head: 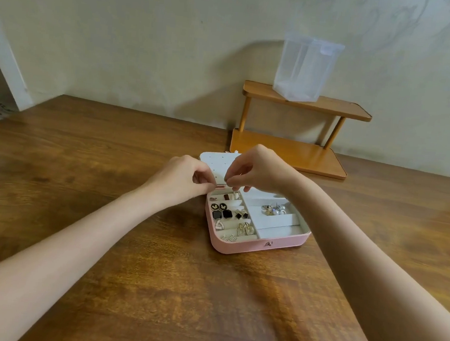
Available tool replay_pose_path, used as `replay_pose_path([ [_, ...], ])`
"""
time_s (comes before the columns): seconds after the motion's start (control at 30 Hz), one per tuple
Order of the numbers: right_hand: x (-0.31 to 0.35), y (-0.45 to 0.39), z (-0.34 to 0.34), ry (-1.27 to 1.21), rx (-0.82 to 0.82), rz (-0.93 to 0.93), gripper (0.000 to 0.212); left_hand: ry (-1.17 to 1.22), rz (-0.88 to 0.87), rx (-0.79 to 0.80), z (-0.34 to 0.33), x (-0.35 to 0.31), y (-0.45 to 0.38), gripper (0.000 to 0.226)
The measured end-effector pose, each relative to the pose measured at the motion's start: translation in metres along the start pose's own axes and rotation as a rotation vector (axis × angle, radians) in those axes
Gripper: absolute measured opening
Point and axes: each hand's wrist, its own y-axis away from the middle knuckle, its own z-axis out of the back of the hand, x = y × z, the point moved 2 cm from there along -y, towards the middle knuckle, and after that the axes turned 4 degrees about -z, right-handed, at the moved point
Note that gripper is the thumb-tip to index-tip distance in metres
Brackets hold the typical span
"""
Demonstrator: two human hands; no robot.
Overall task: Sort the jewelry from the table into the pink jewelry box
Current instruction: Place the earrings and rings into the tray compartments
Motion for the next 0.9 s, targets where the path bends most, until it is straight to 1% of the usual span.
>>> replay_pose_path([
  [0.17, 0.004, -0.004, -0.009, 0.157, 0.042, 0.056, 0.004, -0.065, 0.039, 0.099, -0.006, -0.002, 0.0, 0.006],
  [0.3, 0.004, -0.005, -0.013, 0.237, 0.069, 0.068, 0.01, -0.068, 0.08, 0.129, -0.007, -0.002, -0.003, 0.01],
  [0.47, 0.006, -0.006, -0.016, 0.316, 0.066, 0.076, 0.012, -0.097, 0.089, 0.145, -0.007, -0.005, -0.005, 0.011],
  [0.73, 0.005, -0.007, -0.018, 0.348, 0.08, 0.073, 0.015, -0.11, 0.109, 0.144, -0.008, -0.008, -0.005, 0.011],
  [0.9, 0.002, -0.008, -0.02, 0.282, 0.071, 0.061, 0.014, -0.107, 0.107, 0.136, -0.007, -0.01, -0.004, 0.012],
])
